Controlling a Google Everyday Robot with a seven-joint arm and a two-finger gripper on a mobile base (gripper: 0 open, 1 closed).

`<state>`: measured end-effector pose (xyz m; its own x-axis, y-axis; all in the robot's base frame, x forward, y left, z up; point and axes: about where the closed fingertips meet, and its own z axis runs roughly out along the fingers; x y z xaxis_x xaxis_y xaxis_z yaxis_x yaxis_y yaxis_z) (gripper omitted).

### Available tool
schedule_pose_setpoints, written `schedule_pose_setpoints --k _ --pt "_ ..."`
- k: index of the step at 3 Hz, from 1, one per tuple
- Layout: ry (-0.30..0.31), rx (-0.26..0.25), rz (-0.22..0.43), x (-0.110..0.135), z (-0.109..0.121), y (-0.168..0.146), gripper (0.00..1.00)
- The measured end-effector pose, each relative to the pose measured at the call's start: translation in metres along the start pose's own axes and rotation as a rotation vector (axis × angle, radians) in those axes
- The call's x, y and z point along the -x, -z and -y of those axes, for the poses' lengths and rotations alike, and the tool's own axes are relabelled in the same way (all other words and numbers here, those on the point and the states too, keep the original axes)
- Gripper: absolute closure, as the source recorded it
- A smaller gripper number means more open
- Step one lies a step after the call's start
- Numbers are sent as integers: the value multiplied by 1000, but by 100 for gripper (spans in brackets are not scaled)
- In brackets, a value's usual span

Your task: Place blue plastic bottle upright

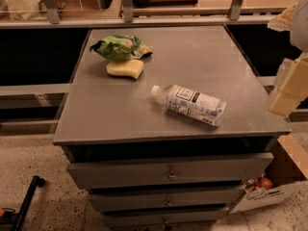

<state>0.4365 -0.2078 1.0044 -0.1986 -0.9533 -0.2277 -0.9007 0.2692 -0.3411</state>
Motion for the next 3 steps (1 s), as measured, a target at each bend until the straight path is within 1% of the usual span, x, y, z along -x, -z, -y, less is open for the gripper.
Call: schedule_pose_setpoints --k 1,2,3 --pt "0 0 0 0 0 0 0" --pt "39 29 -12 14 1 -6 0" --pt "106 73 -11 50 1 -23 0"
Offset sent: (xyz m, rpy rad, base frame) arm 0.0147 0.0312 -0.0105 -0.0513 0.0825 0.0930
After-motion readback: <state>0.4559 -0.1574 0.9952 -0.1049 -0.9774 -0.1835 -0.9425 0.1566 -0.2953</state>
